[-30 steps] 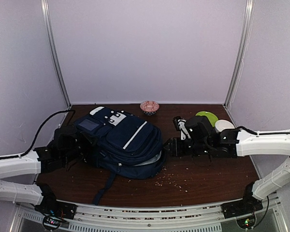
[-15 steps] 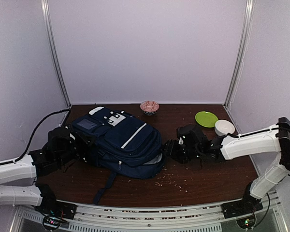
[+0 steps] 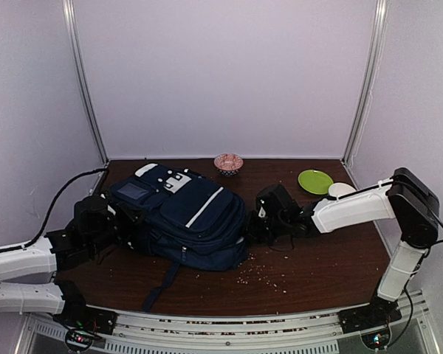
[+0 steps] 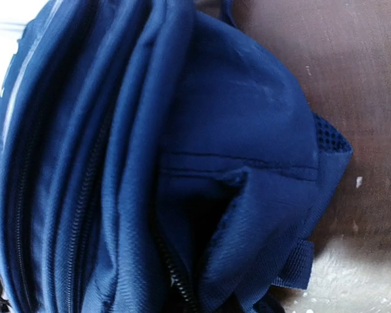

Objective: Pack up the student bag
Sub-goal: Adjust the student bag at the center of the board.

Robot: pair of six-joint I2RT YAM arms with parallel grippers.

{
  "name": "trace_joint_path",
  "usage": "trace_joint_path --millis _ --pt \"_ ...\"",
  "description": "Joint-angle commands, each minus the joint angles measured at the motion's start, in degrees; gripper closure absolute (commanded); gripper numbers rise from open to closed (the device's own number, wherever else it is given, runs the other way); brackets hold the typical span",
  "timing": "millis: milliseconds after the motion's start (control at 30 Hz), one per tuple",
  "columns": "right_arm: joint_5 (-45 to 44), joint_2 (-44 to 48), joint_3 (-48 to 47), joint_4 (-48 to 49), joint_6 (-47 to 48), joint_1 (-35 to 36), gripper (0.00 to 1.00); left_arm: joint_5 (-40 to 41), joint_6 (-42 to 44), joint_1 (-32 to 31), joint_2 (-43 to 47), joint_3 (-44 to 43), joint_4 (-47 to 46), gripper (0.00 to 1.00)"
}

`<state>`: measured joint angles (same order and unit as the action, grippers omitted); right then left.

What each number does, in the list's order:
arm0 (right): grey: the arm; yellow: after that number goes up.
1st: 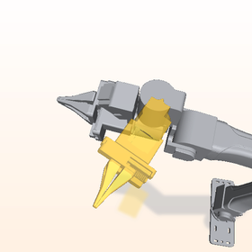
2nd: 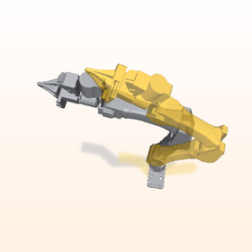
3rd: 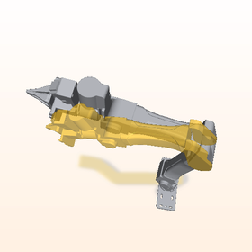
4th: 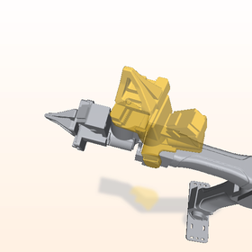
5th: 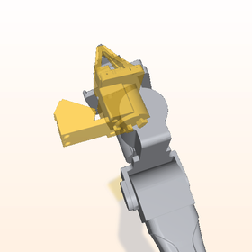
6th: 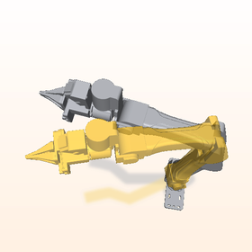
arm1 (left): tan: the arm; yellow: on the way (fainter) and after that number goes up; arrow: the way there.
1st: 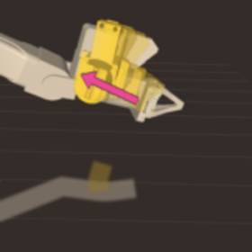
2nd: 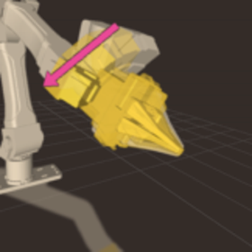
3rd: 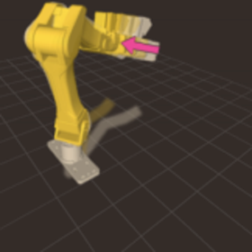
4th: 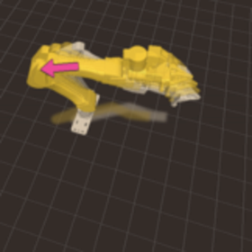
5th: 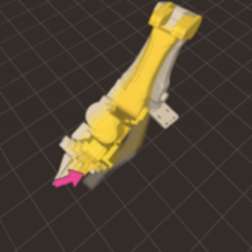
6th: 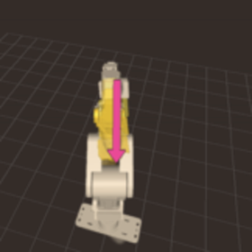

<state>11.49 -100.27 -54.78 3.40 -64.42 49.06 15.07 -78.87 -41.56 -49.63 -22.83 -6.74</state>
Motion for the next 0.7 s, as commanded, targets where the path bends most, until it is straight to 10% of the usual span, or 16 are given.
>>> trace_joint_path --millis 0,333,667 --pt "0.17 1.18 -10.07 -4.67 8.75 -1.81 1.0 -1.91 1.48 -0.17 1.11 -0.67 -10.68 1.0" --pt "-1.64 -0.36 -23.24 -15.08 18.73 -2.87 1.0 -0.72 2.94 -0.19 -0.36 -4.17 -11.2 1.0" --pt "-4.88 3.69 -5.25 -10.58 16.24 -2.73 0.5 -2.61 0.14 -0.18 -4.54 -1.64 -14.4 1.0"
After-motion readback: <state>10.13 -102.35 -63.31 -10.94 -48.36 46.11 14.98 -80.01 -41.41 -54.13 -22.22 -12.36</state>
